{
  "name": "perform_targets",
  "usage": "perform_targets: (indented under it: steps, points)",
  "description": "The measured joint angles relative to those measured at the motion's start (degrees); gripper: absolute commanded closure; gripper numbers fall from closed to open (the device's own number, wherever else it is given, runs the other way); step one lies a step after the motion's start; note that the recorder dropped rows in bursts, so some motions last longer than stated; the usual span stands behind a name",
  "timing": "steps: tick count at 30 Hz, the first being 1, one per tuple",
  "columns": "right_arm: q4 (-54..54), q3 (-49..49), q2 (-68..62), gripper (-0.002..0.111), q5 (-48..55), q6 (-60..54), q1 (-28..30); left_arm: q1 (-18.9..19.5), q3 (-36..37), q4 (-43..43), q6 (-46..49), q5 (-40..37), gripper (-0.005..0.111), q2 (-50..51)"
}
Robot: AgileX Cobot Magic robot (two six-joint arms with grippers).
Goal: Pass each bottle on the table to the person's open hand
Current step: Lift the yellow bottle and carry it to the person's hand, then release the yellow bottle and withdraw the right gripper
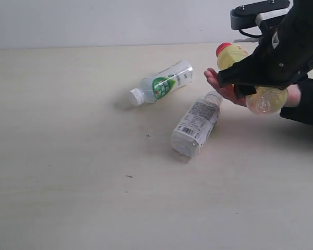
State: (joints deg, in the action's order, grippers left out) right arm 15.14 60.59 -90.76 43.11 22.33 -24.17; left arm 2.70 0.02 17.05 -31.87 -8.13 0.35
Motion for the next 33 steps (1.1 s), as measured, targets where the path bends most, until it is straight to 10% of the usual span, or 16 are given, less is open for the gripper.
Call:
perform_targets:
  steps: [9,19,33]
  points:
    - [0.0,0.0,0.0,0.102,2.2,0.1,0.0,0.0,0.0,0.0,0.0,0.0,0.107,0.0]
    - [0.3,0.0,-4.1,0.030,2.7,0.1,0.0,0.0,0.0,0.0,0.0,0.0,0.107,0.0]
    - [3.2,2.8,7.4,0.029,1.2,-3.0,0.0,0.0,0.0,0.0,0.0,0.0,0.107,0.0]
